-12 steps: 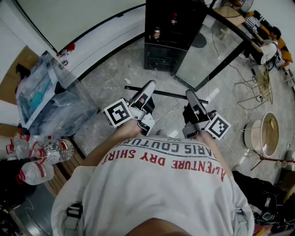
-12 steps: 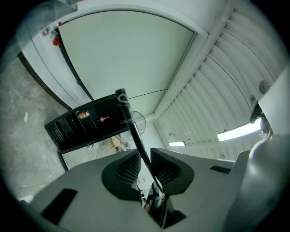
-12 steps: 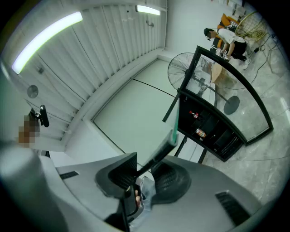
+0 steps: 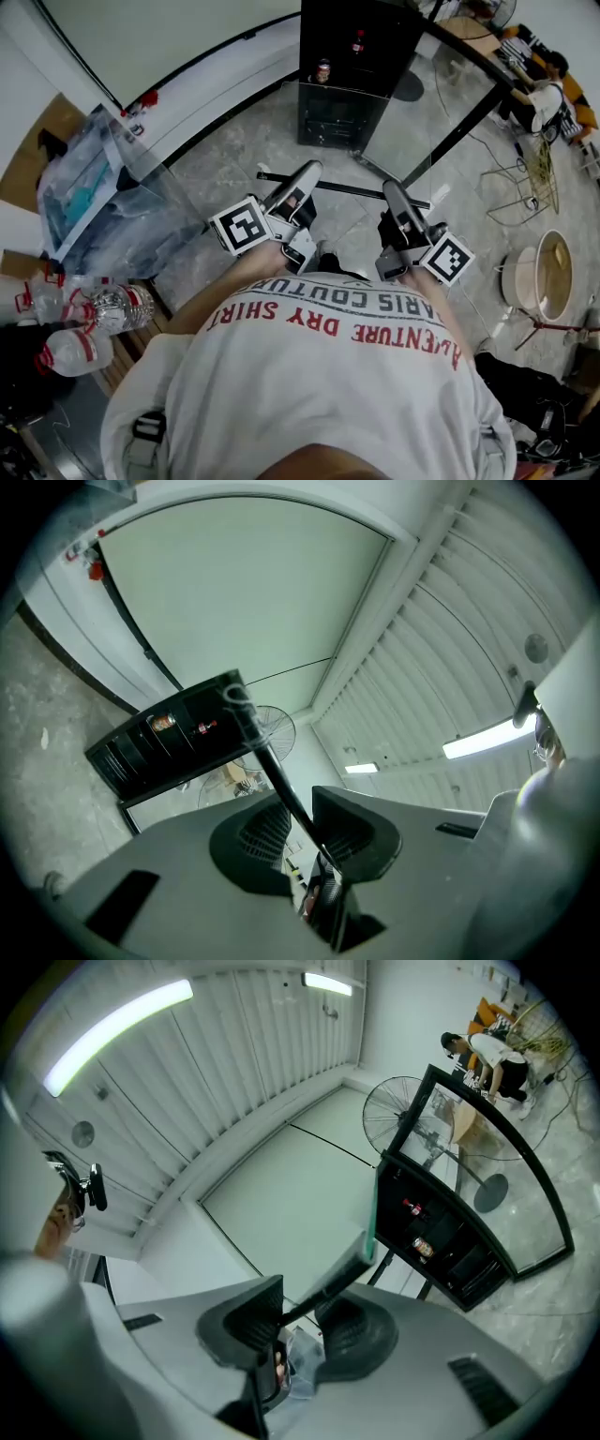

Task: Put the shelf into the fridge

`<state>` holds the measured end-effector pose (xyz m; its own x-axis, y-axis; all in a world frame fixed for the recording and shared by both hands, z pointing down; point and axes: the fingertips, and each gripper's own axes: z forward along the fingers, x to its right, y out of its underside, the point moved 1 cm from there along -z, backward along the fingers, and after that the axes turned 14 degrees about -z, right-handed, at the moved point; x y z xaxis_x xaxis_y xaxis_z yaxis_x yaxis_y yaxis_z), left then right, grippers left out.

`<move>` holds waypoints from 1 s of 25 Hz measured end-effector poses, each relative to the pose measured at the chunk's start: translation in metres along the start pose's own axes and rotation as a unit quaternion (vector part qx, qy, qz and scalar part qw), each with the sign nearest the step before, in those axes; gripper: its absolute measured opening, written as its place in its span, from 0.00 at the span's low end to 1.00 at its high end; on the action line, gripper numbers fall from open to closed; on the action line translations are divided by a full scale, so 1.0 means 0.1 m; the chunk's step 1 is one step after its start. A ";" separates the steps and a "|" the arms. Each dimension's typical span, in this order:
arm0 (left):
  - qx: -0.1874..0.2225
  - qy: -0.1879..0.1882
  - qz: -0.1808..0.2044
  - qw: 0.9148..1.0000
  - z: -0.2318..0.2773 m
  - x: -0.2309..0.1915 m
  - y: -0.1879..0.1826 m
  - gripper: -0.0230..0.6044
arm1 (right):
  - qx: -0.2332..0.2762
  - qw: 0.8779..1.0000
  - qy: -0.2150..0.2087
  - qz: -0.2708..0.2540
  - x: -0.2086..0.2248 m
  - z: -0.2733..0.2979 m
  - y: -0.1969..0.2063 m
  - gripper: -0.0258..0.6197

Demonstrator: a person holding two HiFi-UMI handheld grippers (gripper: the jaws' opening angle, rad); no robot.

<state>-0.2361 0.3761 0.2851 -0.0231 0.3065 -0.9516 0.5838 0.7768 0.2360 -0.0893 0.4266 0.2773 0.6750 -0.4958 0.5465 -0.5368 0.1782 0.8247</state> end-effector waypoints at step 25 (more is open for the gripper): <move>0.000 -0.070 -0.015 0.997 1.48 -0.88 -0.72 0.16 | -0.026 0.999 -0.014 0.041 1.64 1.03 -0.46 0.19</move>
<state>-0.1563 0.2123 0.3225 0.0728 0.2023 -0.9766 0.5849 0.7845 0.2062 -0.0068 0.2494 0.3138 0.6154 -0.5005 0.6089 -0.5625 0.2623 0.7841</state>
